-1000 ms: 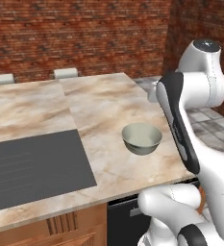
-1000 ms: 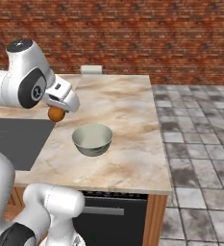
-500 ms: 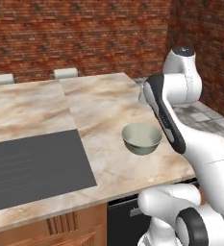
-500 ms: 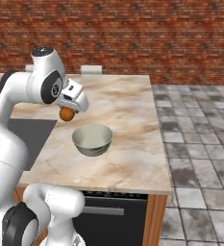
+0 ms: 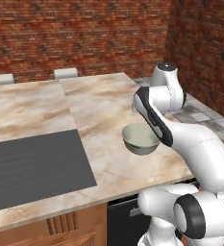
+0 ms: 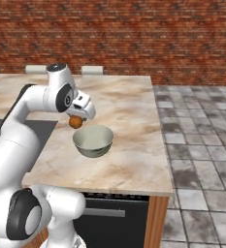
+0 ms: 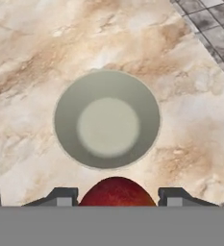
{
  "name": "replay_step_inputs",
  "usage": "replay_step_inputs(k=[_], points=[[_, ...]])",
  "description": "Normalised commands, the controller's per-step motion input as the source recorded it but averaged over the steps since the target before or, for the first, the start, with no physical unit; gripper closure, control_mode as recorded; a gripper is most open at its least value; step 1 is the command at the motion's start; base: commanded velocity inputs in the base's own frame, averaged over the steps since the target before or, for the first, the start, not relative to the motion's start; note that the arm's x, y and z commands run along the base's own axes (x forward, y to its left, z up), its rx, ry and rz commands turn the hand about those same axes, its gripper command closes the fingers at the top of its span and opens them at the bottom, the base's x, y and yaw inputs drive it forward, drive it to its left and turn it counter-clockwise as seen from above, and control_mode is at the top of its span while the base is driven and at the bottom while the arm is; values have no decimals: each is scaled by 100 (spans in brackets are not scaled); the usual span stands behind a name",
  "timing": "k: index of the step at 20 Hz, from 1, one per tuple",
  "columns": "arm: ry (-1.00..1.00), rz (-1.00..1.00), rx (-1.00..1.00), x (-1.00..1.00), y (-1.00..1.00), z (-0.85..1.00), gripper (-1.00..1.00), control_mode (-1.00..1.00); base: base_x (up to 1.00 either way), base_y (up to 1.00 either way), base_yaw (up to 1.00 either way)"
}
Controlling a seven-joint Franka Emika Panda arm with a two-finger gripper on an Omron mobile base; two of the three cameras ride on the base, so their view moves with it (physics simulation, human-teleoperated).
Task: Pick the mangos from the cabinet and place them in one bowl. Pick the bell pepper from the sink and place it in the other bowl.
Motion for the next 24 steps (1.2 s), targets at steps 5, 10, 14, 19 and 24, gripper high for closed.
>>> replay_step_inputs(k=[5,10,14,19,24], points=[[0,0,0,31,-7,-55,100,-100,0,0,0],[0,0,2,4,-13,-44,100,-100,0,0,0],[0,-1,1,-7,-7,-41,100,-100,0,0,0],[-1,-1,0,0,0,-23,100,-100,0,0,0],[0,1,0,25,0,-25,100,-100,0,0,0]])
